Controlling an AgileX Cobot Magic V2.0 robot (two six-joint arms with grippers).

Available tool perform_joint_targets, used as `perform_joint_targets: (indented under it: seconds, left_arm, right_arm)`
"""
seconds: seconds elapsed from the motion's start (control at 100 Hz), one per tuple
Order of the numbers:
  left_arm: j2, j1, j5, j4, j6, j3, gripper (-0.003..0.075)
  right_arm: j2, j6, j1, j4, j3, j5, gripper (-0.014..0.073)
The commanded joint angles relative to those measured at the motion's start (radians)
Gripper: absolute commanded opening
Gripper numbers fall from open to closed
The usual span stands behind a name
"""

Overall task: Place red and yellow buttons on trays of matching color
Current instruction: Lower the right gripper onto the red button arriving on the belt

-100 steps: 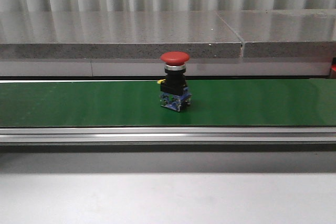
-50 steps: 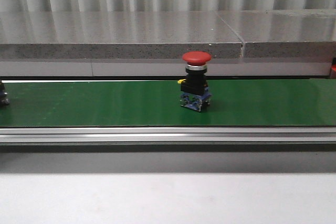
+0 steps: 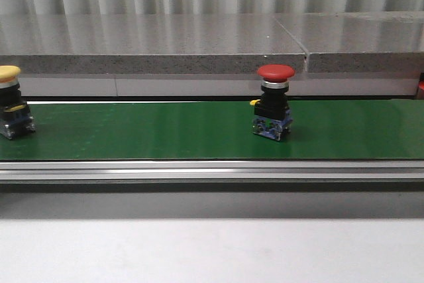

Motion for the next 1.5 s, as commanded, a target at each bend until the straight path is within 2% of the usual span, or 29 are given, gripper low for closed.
perform_joint_targets:
  seconds: [0.0,0.17,0.36,0.48,0.64,0.85,0.92,0.99,1.04,1.16,1.23,1.25,1.37,1.49]
  left_arm:
    - [0.003,-0.008,-0.08,-0.009,0.0,-0.028,-0.002]
    - [0.003,-0.008,-0.08,-0.009,0.0,-0.028,-0.002]
    - [0.003,-0.008,-0.08,-0.009,0.0,-0.028,-0.002]
    - [0.003,-0.008,-0.08,-0.009,0.0,-0.028,-0.002]
    - [0.003,-0.008,-0.08,-0.009,0.0,-0.028,-0.002]
    - [0.003,-0.008,-0.08,-0.009,0.0,-0.028,-0.002]
    - [0.003,-0.008,-0.08,-0.009,0.0,-0.028,-0.002]
    - [0.003,-0.008,-0.08,-0.009,0.0,-0.028,-0.002]
    - [0.003,-0.008,-0.08,-0.009,0.0,-0.028,-0.002]
    - [0.003,-0.008,-0.08,-0.009,0.0,-0.028,-0.002]
    - [0.003,-0.008,-0.08,-0.009,0.0,-0.028,-0.002]
    - [0.003,-0.008,-0.08,-0.009,0.0,-0.028,-0.002]
    - [0.003,-0.008,-0.08,-0.009,0.0,-0.028,-0.002]
    - [0.003,-0.008,-0.08,-0.009,0.0,-0.028,-0.002]
  right_arm:
    - [0.032,-0.003,0.0,0.02,-0.082,-0.089,-0.0069]
    - [0.189,-0.003,0.0,0.036,-0.249,0.07,-0.0069]
    - [0.478,-0.003,0.0,0.036,-0.501,0.339,-0.0069]
    - [0.666,-0.003,0.0,0.036,-0.641,0.461,-0.0069]
    - [0.832,-0.003,0.0,0.036,-0.736,0.482,-0.0069]
    - [0.959,-0.003,0.0,0.048,-0.747,0.493,-0.0055]
    - [0.981,-0.003,0.0,0.048,-0.747,0.513,-0.0003]
    - [0.99,-0.003,0.0,0.048,-0.747,0.535,0.0101]
    - [0.99,-0.003,0.0,0.05,-0.747,0.556,0.0206]
    - [0.99,-0.003,0.0,0.06,-0.747,0.58,0.0529]
    - [0.99,-0.003,0.0,0.063,-0.747,0.589,0.0657]
    - [0.99,-0.004,0.0,0.066,-0.747,0.592,0.067]
    - [0.991,-0.018,0.0,0.092,-0.755,0.593,0.0622]
    - [1.004,-0.096,0.0,0.16,-0.785,0.597,0.061]
